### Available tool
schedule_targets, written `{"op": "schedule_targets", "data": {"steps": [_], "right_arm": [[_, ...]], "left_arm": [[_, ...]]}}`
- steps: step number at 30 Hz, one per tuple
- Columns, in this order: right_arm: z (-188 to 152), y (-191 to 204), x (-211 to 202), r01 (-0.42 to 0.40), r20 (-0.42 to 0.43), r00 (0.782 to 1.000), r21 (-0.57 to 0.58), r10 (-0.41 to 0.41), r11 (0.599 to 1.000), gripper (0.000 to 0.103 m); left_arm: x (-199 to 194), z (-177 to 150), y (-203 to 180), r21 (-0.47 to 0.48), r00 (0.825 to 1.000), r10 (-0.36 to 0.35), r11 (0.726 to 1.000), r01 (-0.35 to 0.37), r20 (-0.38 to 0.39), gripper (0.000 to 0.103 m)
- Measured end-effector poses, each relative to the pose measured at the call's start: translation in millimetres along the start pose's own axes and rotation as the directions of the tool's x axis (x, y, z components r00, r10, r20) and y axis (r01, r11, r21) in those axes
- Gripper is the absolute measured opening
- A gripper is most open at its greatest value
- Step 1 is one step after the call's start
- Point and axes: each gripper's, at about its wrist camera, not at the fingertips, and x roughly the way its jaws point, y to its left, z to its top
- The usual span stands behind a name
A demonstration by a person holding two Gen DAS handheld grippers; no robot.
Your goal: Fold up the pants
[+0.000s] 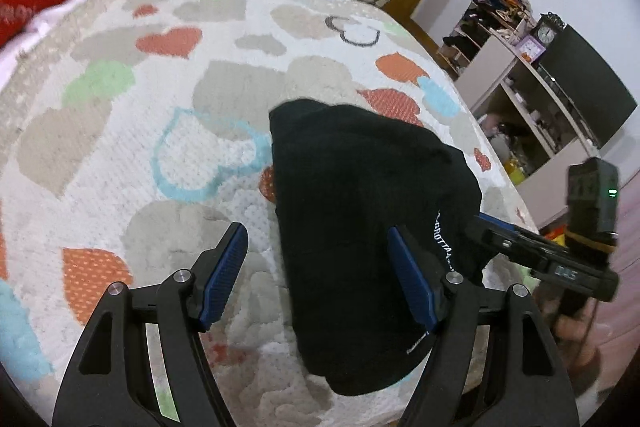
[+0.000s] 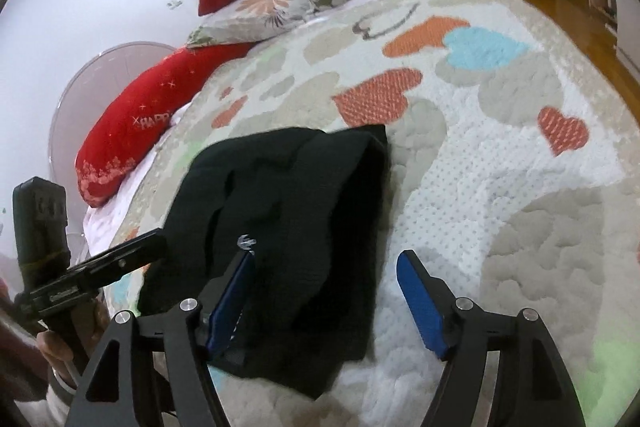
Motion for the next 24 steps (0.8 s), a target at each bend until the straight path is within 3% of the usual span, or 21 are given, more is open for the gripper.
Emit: {"op": "schedule_targets", "data": {"steps": [7,9,10,14,19,24], "right_arm": [[8,-8,23,-0.113,0.033,0.993,-0.008,0.113,0.994,0.072],[11,-3,29,-0.122,0.027,0.992,-0.029,0.123,0.992,0.059],[11,0,30,-0.115,0.023,0.993,-0.036,0.116,0.993,0.056],[18,10,20,-0.119,0.052,0.991,-0.036,0.121,0.992,0.038],[39,37,3,-0.183,0.097,0.977,-0.071,0.189,0.981,0.036],[67,70,33,-0.205,0.094,0.973,-0.082,0.212,0.975,0.036]], "left_arm": [[38,-1,-1,-0.044,0.990,-0.113,0.993,0.110,-0.087,0.079],[45,0,-1,-0.057,0.988,-0.129,0.991,0.125,-0.085,0.079],[46,1,-4,-0.044,0.988,-0.128,0.991,0.125,-0.086,0.077],[36,6,-13,0.007,0.992,-0.105,0.994,0.106,-0.076,0.049],[8,29,-6,0.050,0.996,-0.091,0.995,0.091,-0.015,0.046],[-9,60,26,0.019,0.999,-0.029,0.999,0.028,0.020,0.046]]}}
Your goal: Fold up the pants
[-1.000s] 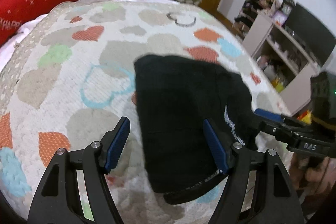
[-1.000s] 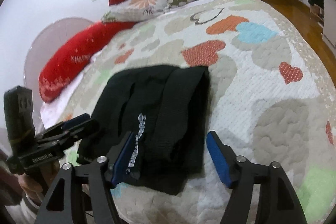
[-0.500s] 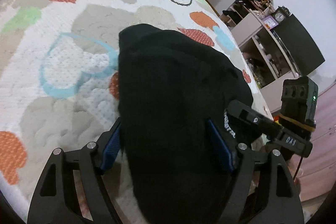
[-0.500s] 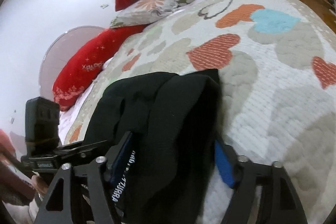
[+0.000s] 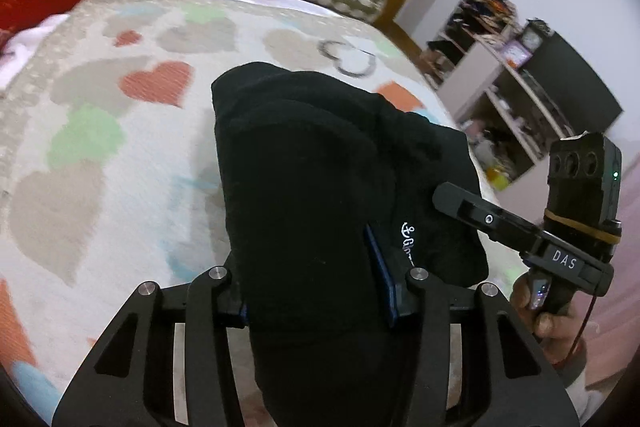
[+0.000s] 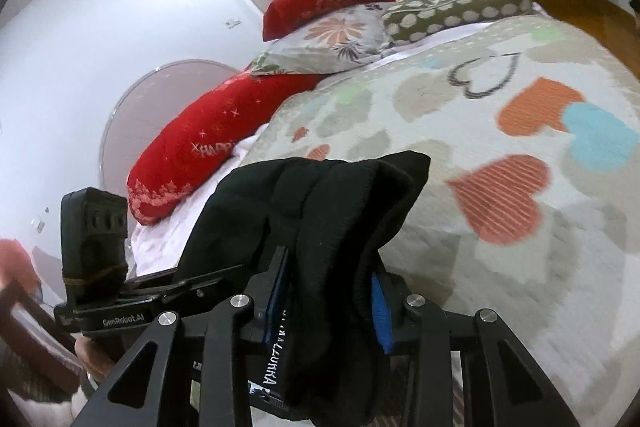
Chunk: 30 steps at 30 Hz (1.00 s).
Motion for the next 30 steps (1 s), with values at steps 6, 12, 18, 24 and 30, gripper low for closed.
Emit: {"op": "schedule_targets", "data": {"steps": [6,12,18,24,30], "right_arm": [[13,5,75,0.085,-0.070,0.994,-0.037,-0.088,0.996,0.036],[16,-1,80,0.143,-0.097,0.984,-0.038,-0.146,0.989,0.037],[26,27,53,0.148,-0.036,0.988,-0.125,-0.153,0.981,0.037],[32,52,78,0.122,-0.061,0.989,-0.198,-0.136,0.973,0.037],[35,36,121,0.201,-0.114,0.967,-0.198,-0.226,0.959,0.037]], "left_arm": [[32,11,58,-0.052,0.984,0.166,0.984,-0.169,-0.061,0.047],[30,1,82,-0.130,0.989,0.136,0.981,-0.142,-0.055,0.069],[2,-9,60,-0.079,0.965,0.263,0.962,-0.260,0.025,0.069],[-9,-19,48,-0.051,0.939,0.336,0.942,-0.333,0.071,0.069],[8,-23,53,-0.068,0.946,0.317,0.947,-0.313,0.062,0.070]]}}
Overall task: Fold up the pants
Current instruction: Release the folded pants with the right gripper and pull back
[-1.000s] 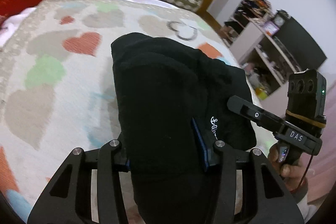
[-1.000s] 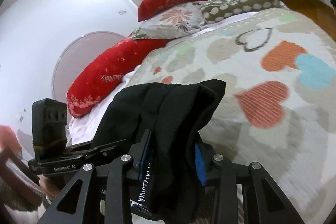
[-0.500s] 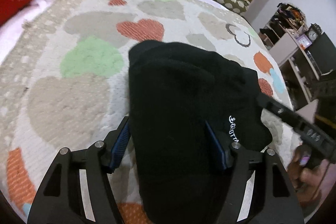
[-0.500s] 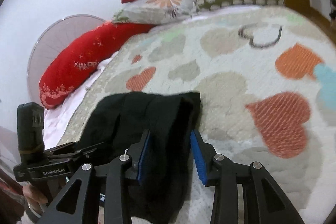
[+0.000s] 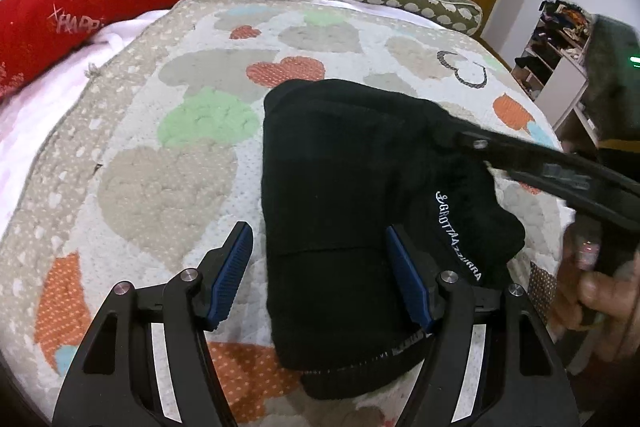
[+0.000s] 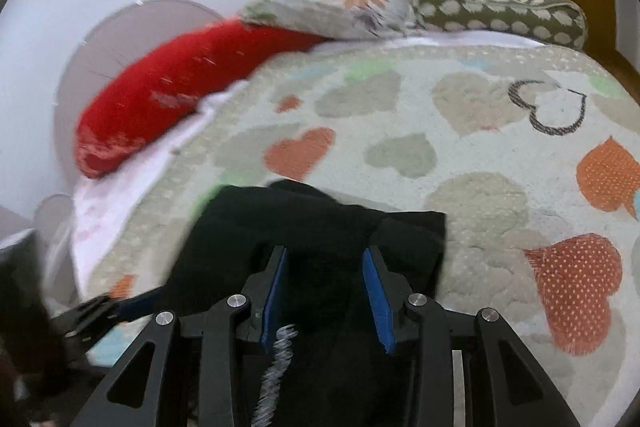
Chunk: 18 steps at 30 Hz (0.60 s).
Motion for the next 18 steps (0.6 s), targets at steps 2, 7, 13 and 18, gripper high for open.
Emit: {"op": "schedule_targets", "data": {"steps": [2,7,13,18], "right_arm": [[1,-7,9,0.008,-0.009,1.000,0.016,-0.008,1.000,0.037],[4,-12,7,-0.013,-0.018,1.000,0.041,0.013,0.999,0.038],[-19,5,-36,-0.012,0.019,1.000,-0.001,0.012,1.000,0.044],[-51,10,-32,0.062,-0.036,0.997,-0.037,-0.063,0.997,0.047]], "left_arm": [[4,0,-2,0.004,1.000,-0.009,1.000,0.009,-0.001,0.070],[8,0,-6,0.004,1.000,-0.009,1.000,0.009,-0.009,0.070],[1,-4,-8,0.003,1.000,0.002,1.000,-0.002,-0.007,0.070],[-6,-9,-9,-0.010,1.000,0.012,1.000,-0.012,0.007,0.070]]}}
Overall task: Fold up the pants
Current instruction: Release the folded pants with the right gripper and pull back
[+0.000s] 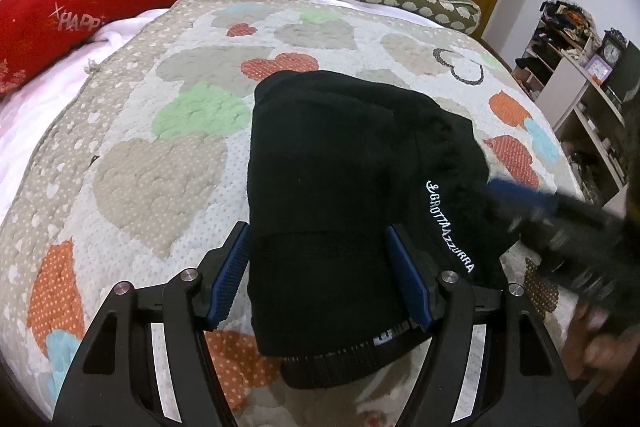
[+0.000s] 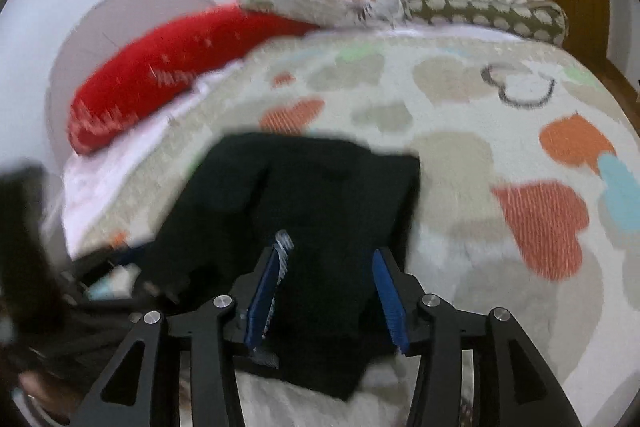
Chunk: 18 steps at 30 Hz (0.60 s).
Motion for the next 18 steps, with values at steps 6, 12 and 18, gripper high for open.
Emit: {"op": "schedule_targets", "data": {"steps": [6,12,18], "right_arm": [[-4,-2,-7,-0.004,0.001,1.000,0.036,0.004,0.999,0.048],[-6,21,-53,0.028,0.116,0.993,-0.025,-0.025,0.999,0.051],[-8,40,-77,0.048,0.175,0.984,-0.053,-0.038,0.997,0.053]], "left_arm": [[-19,-6,-4,0.013,0.998,0.040,0.999,-0.040,0.043,0.069],[-44,-10,-2,0.000,0.990,0.090,0.996,-0.091,0.112,0.069],[-71,-16,-2,-0.008,0.972,0.137,0.990,-0.138,0.192,0.069]]}}
